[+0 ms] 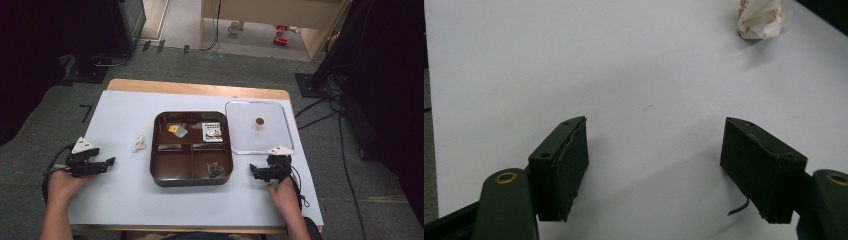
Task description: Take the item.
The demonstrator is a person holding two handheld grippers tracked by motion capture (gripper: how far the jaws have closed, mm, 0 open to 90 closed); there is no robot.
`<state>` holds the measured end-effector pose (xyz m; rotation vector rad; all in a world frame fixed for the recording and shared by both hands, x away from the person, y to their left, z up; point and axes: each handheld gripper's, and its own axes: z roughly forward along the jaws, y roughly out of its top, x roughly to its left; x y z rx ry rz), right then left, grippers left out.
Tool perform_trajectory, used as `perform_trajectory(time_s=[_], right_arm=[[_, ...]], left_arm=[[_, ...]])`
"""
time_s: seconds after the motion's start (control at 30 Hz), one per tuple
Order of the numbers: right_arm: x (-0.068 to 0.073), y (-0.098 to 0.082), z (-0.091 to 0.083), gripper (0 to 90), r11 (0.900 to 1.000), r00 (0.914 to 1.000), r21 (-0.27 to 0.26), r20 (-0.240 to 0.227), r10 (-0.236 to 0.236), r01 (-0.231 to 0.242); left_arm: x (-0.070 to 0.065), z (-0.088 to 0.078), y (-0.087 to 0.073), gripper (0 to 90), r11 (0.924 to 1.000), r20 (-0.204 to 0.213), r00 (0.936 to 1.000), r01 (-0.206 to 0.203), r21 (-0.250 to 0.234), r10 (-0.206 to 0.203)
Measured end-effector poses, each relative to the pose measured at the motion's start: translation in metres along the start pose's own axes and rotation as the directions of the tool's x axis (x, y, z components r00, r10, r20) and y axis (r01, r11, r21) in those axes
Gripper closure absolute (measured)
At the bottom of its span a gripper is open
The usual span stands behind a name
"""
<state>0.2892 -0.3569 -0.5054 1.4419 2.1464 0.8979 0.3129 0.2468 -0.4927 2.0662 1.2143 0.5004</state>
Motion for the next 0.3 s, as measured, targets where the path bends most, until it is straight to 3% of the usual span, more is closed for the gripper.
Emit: perform_trajectory(time_s=[0.3], right_arm=[[0.0000,0.0000,0.0000,0.0,1.000,1.0000,0.000,0.000,0.000,0.000]], left_arm=[[-0.0009,0.0001,-0.0013,26.4,0.9999,-0.004,1.0000,0.004,-0.012,-0.004]])
